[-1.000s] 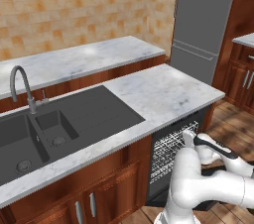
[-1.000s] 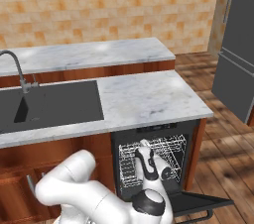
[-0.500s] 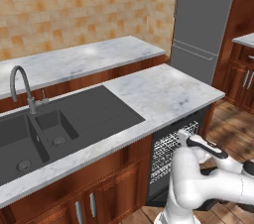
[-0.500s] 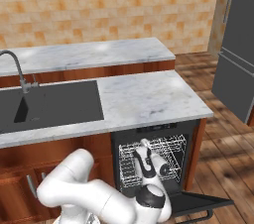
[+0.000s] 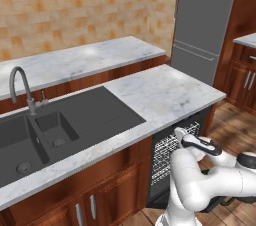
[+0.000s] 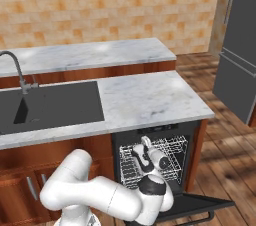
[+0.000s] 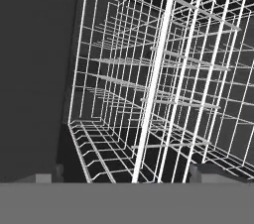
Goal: Open the dishwasher door and pull out the top rack.
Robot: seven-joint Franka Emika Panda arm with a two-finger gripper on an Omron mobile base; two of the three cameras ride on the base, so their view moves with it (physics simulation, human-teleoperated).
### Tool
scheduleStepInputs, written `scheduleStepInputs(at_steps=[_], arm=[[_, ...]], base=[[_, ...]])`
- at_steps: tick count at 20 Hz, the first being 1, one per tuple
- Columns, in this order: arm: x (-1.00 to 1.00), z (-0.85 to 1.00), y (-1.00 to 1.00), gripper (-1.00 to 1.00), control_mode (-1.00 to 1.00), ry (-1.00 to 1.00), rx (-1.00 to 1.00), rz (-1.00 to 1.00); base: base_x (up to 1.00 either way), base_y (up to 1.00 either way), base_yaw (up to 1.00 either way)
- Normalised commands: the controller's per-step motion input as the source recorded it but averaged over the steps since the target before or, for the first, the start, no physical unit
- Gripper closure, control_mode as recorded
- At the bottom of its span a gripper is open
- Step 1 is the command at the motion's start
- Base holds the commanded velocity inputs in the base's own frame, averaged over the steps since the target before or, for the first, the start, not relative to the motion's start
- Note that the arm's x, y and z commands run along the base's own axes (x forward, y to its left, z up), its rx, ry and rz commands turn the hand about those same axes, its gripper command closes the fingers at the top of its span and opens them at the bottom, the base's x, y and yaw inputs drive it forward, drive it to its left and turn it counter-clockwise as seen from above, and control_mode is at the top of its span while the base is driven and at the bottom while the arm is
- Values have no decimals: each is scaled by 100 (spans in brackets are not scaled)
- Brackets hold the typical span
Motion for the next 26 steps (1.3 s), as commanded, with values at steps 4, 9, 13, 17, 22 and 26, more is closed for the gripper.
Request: scheduleStepInputs(at_steps=[4,9,13,17,22,26], arm=[[16,-45,-4,-100,-100,5,0,-1],[3,-49,-9,-100,-100,6,0,-2],[0,-59,-20,-100,-100,8,0,-3],[-8,-73,-35,-100,-100,9,0,-4],[-4,-71,-37,-100,-100,7,0,-3],[1,-47,-24,-100,-100,4,1,0]], base=[[0,0,0],[0,0,0],[0,0,0],[0,0,0],[0,0,0],[0,0,0]])
